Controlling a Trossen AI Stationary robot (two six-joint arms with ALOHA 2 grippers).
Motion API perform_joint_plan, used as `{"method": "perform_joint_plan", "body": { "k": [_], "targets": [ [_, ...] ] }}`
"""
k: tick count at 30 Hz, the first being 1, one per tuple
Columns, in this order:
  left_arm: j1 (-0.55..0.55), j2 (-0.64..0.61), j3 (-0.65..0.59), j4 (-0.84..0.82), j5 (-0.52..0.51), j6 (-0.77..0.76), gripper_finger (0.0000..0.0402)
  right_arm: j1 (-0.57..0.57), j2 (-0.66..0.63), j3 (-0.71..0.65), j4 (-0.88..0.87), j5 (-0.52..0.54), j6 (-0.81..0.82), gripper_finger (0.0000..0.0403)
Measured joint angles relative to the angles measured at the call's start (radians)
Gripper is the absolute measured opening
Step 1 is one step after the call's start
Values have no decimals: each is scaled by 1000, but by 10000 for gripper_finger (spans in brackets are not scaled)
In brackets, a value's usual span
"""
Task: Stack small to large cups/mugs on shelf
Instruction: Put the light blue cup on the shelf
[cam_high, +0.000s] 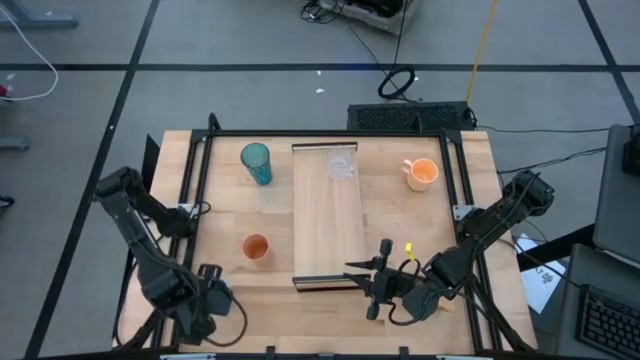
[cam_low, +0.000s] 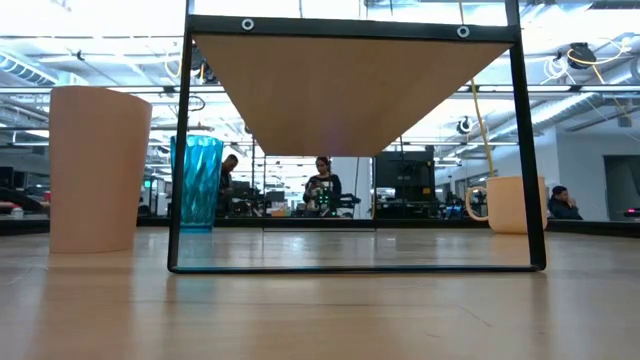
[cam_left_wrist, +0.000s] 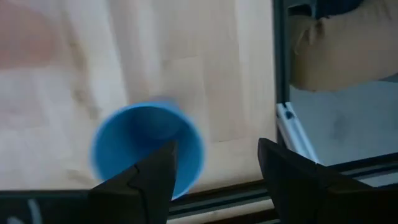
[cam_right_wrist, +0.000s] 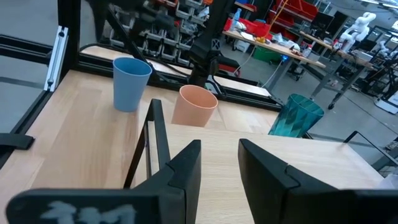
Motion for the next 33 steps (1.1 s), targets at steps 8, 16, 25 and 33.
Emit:
{"method": "perform_joint_plan", "body": {
  "k": [8,16,25,33],
  "targets": [
    [-5,104,0,-20,11,-30,223,0,0,0,0,0,-7,100],
    [-5,131,0,-18,-8,-93,223,0,0,0,0,0,-7,100],
    [-11,175,0,-16,-26,-138,207,0,0,0,0,0,-7,100],
    [-13,178,-17,-9,-46,-145,104,0,0,0,0,0,-7,100]
  ]
}}
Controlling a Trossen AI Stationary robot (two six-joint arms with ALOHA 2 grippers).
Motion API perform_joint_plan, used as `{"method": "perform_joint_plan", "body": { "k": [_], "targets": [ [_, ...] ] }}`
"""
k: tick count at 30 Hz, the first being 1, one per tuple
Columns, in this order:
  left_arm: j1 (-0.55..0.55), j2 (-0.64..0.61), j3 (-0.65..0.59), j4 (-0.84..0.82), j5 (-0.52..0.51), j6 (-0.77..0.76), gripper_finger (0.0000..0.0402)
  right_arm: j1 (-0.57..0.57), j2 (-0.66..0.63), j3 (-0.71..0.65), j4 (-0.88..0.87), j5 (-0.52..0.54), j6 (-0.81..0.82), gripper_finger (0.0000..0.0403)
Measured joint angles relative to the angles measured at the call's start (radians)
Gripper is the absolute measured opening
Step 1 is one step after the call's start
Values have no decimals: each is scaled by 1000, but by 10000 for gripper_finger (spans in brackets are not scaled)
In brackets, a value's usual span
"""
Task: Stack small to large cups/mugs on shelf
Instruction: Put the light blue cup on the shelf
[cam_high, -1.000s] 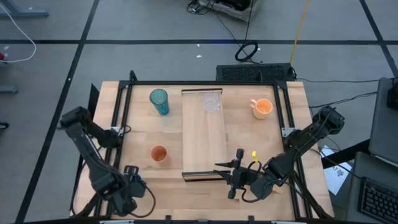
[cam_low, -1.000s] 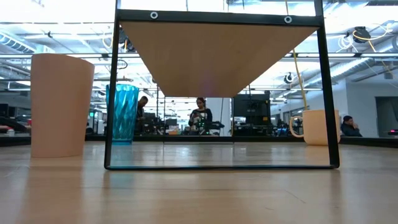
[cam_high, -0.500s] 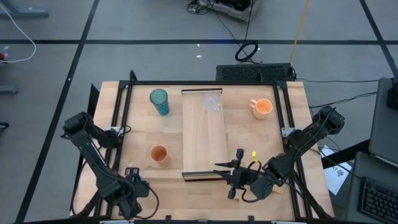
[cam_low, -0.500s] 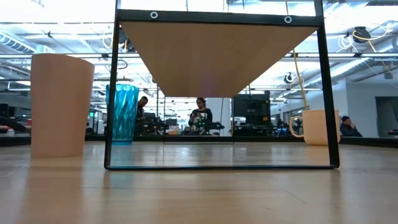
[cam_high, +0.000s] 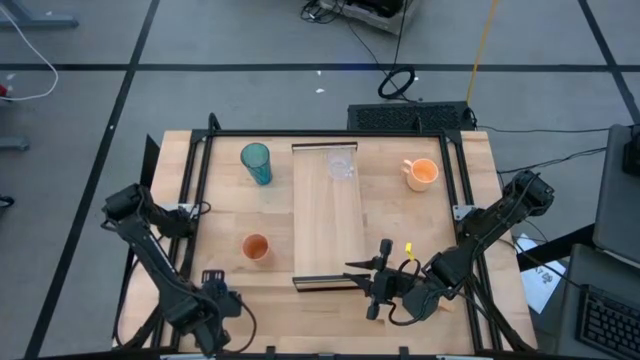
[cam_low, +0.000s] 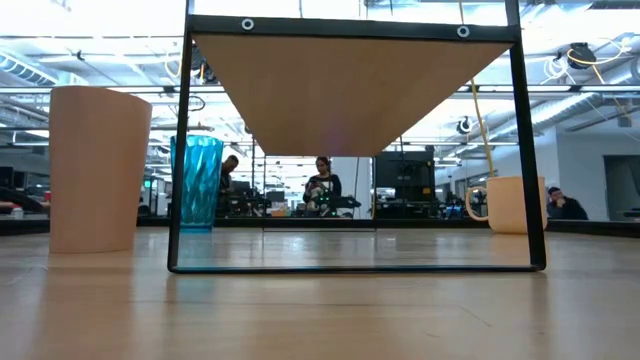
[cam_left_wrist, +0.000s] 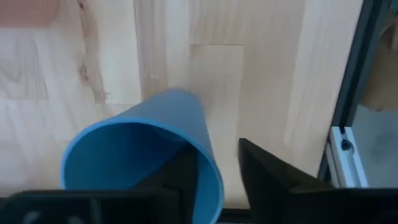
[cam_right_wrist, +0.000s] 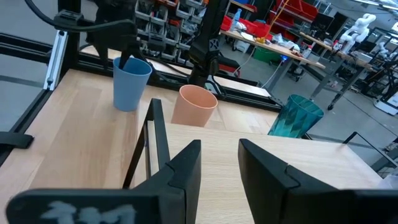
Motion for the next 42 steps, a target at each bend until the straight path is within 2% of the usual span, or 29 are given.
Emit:
{"method": "perform_joint_plan", "body": {
  "k": [8,19,28,35,42],
  "targets": [
    [1,-1,-32,3,0,23,8,0,0,0,0,0,0,100],
    [1,-70,-30,-7,19,66,5,0,0,0,0,0,0,100],
    [11,-153,45,-86,18,228,3,0,0,0,0,0,24,100],
    [43,-162,184,-234,-18,360,2,0,0,0,15,0,26,100],
    [83,-162,353,-302,-68,556,1,0,0,0,16,0,26,100]
  ]
}}
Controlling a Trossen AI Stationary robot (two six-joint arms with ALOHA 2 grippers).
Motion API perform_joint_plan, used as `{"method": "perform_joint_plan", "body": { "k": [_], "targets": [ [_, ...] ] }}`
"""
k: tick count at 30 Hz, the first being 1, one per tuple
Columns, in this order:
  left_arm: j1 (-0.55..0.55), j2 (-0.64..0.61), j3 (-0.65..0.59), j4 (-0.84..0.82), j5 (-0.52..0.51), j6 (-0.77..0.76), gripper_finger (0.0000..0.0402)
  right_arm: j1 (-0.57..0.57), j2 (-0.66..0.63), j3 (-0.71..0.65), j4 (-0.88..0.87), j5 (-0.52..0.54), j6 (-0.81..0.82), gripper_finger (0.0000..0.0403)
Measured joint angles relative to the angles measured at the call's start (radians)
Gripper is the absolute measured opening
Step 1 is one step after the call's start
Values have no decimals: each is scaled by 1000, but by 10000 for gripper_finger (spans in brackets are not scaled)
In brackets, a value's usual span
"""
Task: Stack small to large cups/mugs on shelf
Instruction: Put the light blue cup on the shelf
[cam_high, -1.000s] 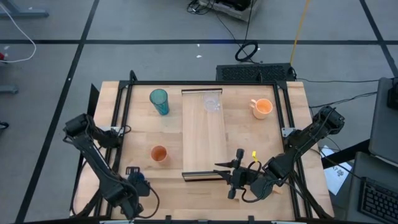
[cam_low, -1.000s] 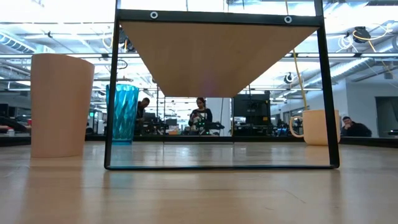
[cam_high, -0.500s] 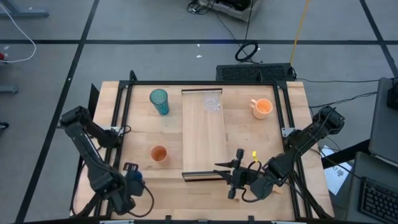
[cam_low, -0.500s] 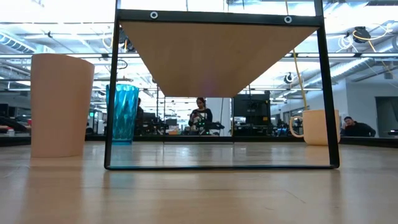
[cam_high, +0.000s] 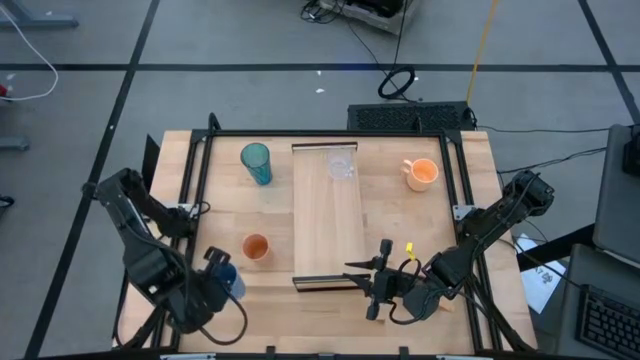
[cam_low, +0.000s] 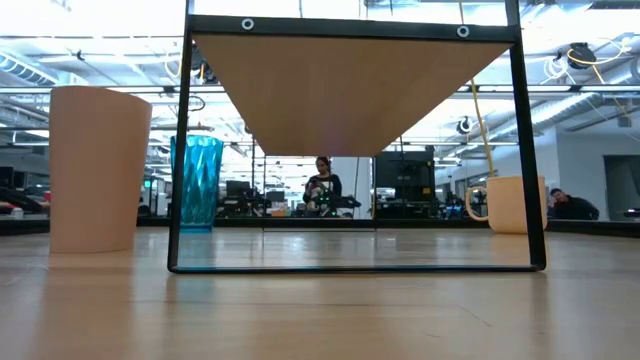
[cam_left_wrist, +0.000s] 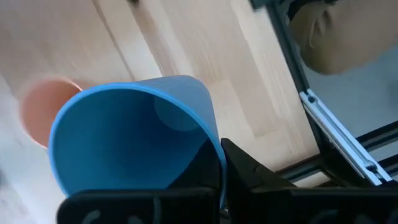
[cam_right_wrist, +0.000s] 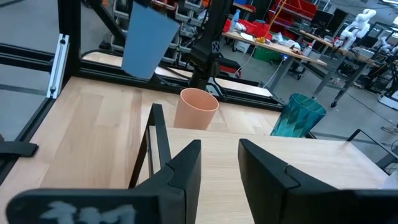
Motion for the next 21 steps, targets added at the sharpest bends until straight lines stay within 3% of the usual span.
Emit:
{"method": "perform_joint_plan", "body": {
  "k": [7,21],
  "targets": [
    [69,0,122,-68,-51,174,1,0,0,0,0,0,0,100],
    [251,1,212,-78,-157,560,1,0,0,0,0,0,1,100]
  ]
}}
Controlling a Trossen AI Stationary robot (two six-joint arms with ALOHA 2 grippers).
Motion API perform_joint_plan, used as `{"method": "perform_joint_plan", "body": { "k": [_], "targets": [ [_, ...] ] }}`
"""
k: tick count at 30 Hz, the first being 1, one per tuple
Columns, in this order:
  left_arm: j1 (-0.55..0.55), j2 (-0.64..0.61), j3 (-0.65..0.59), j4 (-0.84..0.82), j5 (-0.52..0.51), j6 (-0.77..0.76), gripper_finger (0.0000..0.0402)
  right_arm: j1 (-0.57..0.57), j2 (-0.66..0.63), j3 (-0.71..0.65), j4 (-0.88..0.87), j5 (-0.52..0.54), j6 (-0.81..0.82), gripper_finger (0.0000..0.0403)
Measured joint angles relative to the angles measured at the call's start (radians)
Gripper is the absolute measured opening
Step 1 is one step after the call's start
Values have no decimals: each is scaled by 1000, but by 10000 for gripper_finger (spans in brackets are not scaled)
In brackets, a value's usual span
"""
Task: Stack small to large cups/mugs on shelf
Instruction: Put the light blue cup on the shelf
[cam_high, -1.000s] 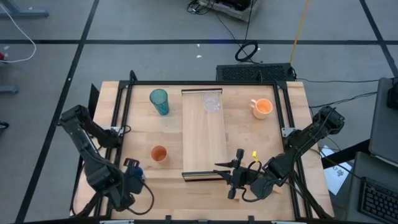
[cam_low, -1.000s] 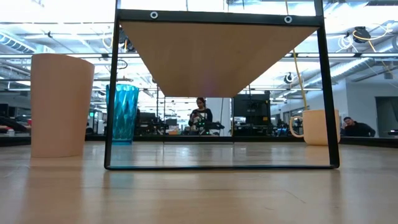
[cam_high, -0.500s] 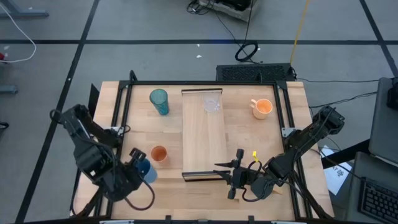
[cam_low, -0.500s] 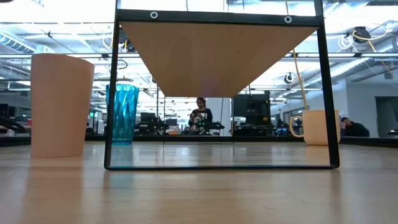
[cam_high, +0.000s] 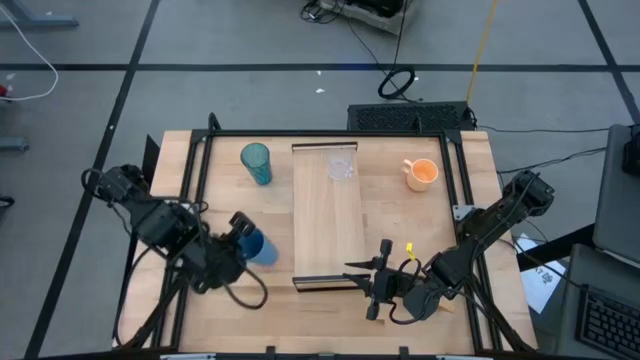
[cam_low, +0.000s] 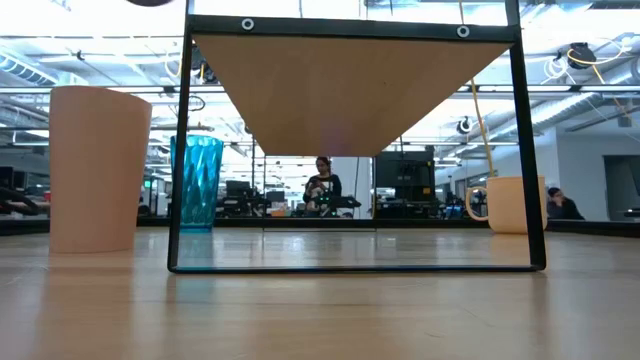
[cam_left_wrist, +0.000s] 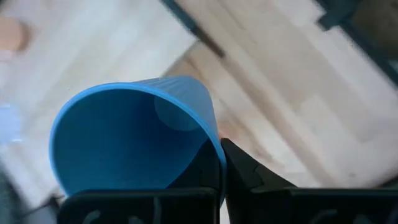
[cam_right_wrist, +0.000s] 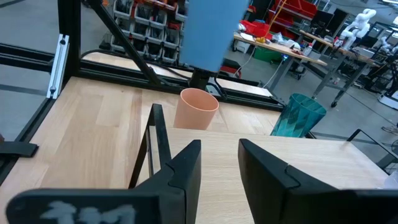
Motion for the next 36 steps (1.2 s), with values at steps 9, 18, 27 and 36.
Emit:
{"method": "perform_joint_plan", "body": {
  "k": [9,18,27,36],
  "targets": [
    [96,0,31,9,-156,107,1,0,0,0,-1,0,0,100],
    [48,0,31,78,-151,122,1,5,0,0,-6,1,10,100],
    [0,0,31,134,-151,284,1,5,0,0,-6,4,8,100],
    [-7,0,31,158,-184,601,1,5,0,0,-8,4,7,100]
  ]
}}
